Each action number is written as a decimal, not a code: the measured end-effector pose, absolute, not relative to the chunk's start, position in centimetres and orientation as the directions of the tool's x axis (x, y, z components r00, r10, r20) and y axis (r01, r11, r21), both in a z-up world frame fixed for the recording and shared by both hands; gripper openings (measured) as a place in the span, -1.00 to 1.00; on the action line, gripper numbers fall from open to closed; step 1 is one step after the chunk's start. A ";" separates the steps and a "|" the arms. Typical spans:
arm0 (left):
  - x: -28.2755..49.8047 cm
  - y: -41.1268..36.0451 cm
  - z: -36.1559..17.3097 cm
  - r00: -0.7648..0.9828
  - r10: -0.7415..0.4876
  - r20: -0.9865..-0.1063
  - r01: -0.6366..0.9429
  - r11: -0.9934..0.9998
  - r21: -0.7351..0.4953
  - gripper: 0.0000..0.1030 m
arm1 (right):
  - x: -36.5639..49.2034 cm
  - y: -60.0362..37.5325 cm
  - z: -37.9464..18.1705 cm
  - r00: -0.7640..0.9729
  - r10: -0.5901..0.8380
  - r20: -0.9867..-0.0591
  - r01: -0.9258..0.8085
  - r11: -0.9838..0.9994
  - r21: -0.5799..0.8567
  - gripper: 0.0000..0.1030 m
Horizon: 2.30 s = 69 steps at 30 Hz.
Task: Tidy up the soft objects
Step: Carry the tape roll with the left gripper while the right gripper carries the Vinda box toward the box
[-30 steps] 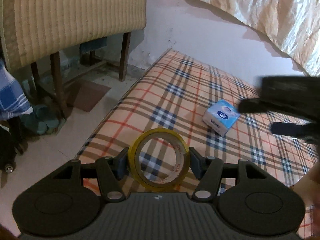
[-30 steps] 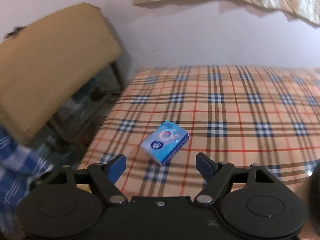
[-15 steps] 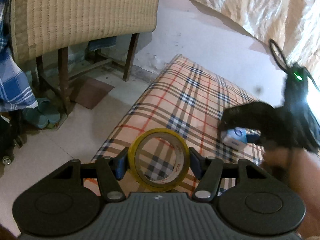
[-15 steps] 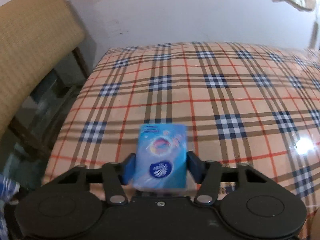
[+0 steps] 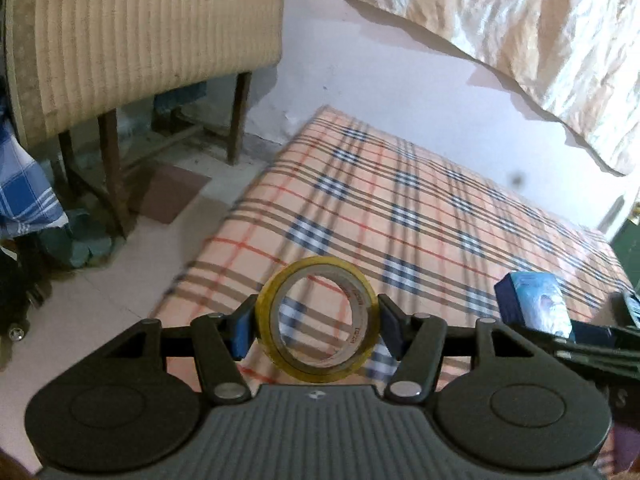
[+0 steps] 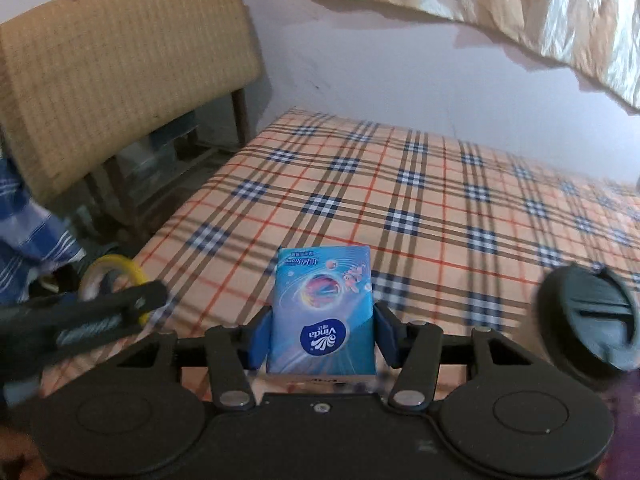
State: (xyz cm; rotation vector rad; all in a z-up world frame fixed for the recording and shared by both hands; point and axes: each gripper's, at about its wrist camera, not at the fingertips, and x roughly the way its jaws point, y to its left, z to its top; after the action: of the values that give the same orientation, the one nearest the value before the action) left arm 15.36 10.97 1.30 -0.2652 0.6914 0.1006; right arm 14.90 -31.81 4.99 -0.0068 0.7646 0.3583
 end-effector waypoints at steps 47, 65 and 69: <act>8.5 -1.3 8.5 0.794 -0.009 -0.608 -0.056 0.994 -0.089 0.20 | 5.1 -44.8 11.9 0.747 0.350 -0.565 -0.332 0.933 0.139 0.24; 8.7 -3.6 9.0 0.795 -0.042 -0.605 -0.016 0.996 -0.089 0.20 | 5.1 -46.9 12.5 0.767 0.329 -0.551 -0.305 0.942 0.138 0.24; 8.8 -4.0 9.1 0.795 -0.048 -0.605 -0.007 0.996 -0.087 0.20 | 5.3 -47.5 12.6 0.769 0.324 -0.551 -0.297 0.944 0.141 0.24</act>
State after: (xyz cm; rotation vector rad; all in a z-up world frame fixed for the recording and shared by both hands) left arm 8.80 -4.04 9.09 -0.0867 0.6522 -0.0220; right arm 5.25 -47.46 12.60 0.0464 0.6060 0.3371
